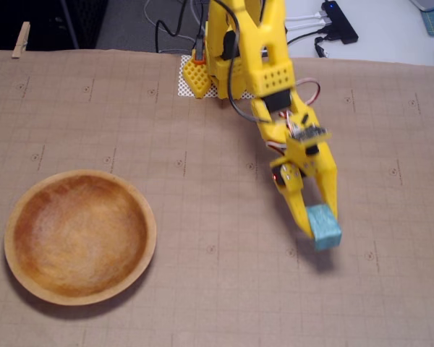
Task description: Grasp a blue block and put it in the bowl.
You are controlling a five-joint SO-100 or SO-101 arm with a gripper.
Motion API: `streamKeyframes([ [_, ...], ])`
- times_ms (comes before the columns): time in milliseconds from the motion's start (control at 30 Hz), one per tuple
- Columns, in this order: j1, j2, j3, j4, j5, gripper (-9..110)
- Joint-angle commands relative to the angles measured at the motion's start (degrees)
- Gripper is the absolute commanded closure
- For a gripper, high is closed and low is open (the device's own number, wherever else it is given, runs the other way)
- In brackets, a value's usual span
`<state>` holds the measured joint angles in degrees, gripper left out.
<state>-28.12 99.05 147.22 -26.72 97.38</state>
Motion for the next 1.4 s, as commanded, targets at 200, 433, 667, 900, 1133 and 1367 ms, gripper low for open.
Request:
streamKeyframes([
  [200,-0.3,26.7,6.9,-0.4,-9.1,104],
  [433,0.2,45.2,6.9,21.4,-9.1,104],
  [667,1.6,64.5,5.7,43.2,-9.1,104],
  [900,8.3,79.2,5.8,60.0,-9.4,104],
  [1133,17.8,85.7,6.5,68.3,-9.7,104],
  [1367,28.8,85.7,9.1,65.8,-9.2,104],
])
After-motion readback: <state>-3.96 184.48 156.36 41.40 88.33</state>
